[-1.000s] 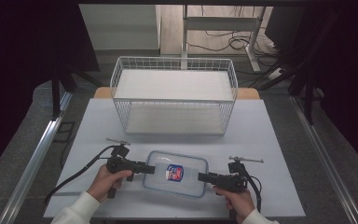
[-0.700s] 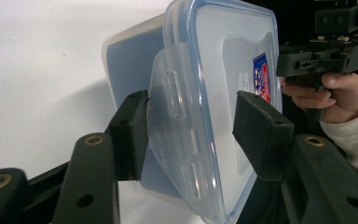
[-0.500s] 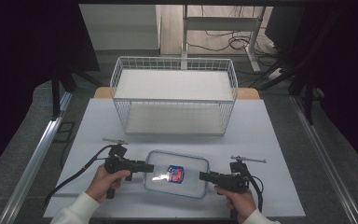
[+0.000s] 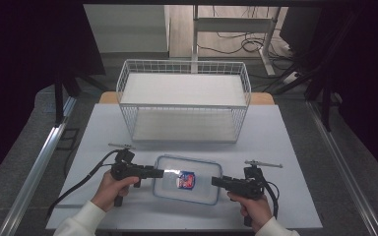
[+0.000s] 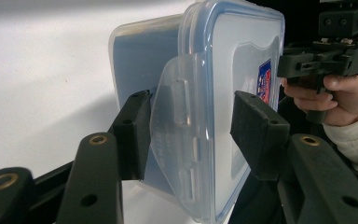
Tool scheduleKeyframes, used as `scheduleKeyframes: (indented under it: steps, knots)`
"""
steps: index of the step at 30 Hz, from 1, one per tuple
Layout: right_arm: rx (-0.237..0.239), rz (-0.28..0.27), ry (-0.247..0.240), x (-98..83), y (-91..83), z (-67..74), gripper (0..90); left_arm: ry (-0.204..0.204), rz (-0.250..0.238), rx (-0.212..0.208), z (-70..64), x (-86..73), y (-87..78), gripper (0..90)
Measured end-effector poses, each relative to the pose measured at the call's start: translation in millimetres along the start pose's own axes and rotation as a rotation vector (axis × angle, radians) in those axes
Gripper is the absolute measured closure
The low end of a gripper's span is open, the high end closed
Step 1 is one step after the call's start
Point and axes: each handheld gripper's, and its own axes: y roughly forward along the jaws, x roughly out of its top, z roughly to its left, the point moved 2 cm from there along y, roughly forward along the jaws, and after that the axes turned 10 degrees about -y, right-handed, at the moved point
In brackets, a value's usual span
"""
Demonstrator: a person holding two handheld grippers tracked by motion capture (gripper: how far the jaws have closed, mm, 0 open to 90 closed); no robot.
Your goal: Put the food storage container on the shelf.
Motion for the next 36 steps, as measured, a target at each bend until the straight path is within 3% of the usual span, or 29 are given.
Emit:
scheduleKeyframes:
  steps: [14, 25, 36]
  knots:
    - [0.027, -0.008, -0.054, 20.6, 6.8, -10.1, 51.9, 0.007, -0.051, 0.011, -0.1, 13.7, -4.6, 49.4]
    - [0.046, -0.015, -0.107, 53.9, 19.7, -19.2, 52.0, 0.008, -0.115, 0.042, 2.9, 34.1, -10.4, 48.8]
    - [0.074, 0.005, -0.137, 87.2, 47.3, -43.3, 51.9, 0.028, -0.152, 0.074, 23.6, 64.7, -8.7, 48.9]
